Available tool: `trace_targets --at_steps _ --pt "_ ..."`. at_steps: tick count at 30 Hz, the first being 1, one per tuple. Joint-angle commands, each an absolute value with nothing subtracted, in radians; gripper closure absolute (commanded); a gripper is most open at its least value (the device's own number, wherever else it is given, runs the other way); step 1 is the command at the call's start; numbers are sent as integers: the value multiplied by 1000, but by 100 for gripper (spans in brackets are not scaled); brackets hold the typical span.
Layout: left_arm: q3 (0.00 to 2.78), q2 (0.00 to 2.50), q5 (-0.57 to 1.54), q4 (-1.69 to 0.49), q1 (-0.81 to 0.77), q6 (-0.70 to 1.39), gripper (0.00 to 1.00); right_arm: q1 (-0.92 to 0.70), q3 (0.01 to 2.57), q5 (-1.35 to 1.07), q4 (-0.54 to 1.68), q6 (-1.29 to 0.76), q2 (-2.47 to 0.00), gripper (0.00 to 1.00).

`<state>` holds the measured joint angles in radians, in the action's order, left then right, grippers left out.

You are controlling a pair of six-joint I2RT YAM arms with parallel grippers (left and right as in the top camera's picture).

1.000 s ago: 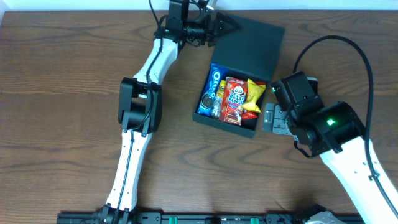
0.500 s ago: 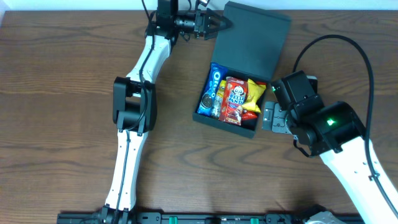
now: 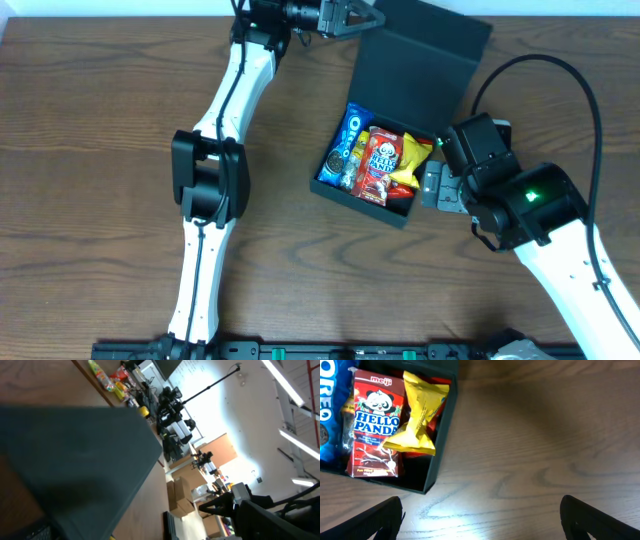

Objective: Pack container
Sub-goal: 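Pull the lid forward with the left gripper to close the box, then swing the lid down over the box with the left gripper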

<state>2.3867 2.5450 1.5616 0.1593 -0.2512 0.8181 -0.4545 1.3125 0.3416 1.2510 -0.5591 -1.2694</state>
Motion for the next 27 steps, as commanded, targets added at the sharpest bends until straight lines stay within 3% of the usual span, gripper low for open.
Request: trace_targets --at_steps 1,16,18,20,21,23,27 --pt "2406 2535 1583 150 -248 839 4 -450 1312 370 1248 -568 -1268 1" --pt "2406 2506 1583 63 -249 792 4 -450 1312 453 1220 -568 -1268 1" --pt "2406 2505 1583 -82 -245 692 3 -450 1312 453 1221 -568 -1268 1" --pt "2406 2480 1488 -470 -245 381 3 -450 1312 453 1222 -568 -1268 1" --pt "2406 2441 1245 -826 -245 90 3 -450 1312 453 1222 -568 -1268 1" --pt "2406 2373 894 -1181 -275 -227 4 -450 1312 454 1222 -568 -1268 1" --pt "2406 2299 776 -1257 -334 -271 4 -450 1312 461 1204 -541 -1268 1"
